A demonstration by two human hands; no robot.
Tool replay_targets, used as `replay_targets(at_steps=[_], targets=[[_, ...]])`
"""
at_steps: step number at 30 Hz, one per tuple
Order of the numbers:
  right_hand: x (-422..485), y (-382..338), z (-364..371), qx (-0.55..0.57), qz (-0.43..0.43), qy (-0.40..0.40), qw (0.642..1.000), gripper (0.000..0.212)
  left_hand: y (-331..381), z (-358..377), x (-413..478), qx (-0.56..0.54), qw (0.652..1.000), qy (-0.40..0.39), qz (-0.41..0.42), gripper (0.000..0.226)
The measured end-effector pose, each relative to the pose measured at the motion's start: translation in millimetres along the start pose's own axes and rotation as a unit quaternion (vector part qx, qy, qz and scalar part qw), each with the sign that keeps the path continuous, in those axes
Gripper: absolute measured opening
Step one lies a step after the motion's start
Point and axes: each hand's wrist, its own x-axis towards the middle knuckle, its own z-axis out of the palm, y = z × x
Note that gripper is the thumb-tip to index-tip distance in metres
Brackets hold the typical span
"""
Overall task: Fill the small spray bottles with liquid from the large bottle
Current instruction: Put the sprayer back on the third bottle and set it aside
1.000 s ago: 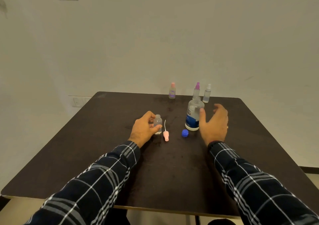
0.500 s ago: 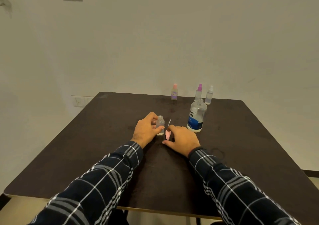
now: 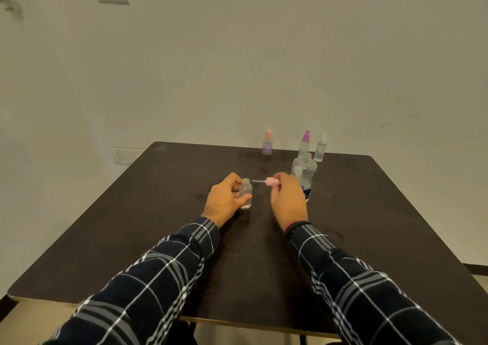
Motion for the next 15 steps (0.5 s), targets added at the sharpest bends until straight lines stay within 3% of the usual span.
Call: replay_targets(at_steps=[4,15], targets=[[12,-5,-21,0.142,-0.063,0.091,0.984,0.015,0,0,0,0.000,1.000,0.000,-0.007,0.032],[20,-9,-24,0.176,-0.087,0.072,0.978,0.011,-2,-1,2,0.018,1.000,-0.001,-0.002,0.032]])
